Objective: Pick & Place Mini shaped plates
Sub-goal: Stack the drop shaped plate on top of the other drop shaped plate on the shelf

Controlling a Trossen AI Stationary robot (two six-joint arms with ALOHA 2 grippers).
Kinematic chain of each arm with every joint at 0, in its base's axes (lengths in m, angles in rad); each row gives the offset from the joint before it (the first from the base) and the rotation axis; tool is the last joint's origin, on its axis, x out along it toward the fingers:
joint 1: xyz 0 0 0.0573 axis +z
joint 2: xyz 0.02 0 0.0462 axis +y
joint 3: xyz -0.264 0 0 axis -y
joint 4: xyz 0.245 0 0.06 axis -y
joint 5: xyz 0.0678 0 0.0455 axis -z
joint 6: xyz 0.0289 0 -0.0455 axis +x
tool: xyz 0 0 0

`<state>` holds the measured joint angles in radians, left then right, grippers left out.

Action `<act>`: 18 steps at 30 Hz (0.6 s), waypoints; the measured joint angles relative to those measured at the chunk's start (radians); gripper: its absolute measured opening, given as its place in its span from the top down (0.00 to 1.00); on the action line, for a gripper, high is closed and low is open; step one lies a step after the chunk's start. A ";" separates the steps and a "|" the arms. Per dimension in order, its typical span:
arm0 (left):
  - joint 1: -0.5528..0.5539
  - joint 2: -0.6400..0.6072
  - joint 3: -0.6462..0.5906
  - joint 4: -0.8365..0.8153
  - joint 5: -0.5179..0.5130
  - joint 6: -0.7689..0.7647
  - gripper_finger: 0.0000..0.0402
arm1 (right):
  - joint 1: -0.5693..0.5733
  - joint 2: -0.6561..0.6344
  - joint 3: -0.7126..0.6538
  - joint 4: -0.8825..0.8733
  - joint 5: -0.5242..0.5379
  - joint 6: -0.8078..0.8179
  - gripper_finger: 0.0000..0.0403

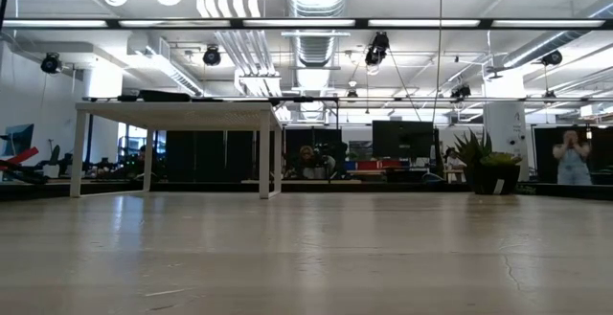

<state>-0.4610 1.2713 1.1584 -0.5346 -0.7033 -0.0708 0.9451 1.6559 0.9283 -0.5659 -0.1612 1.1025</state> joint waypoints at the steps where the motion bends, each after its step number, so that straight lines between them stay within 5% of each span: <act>1: 0.000 0.000 0.000 0.000 0.000 0.000 1.00 | 0.000 0.005 0.000 -0.005 0.000 -0.002 0.73; 18: 0.001 0.000 0.000 0.000 0.000 0.000 1.00 | -0.001 0.007 0.000 -0.009 -0.127 0.006 0.75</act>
<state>-0.4603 1.2713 1.1584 -0.5343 -0.7033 -0.0708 0.9443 1.6627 0.9287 -0.5744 -0.2883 1.1089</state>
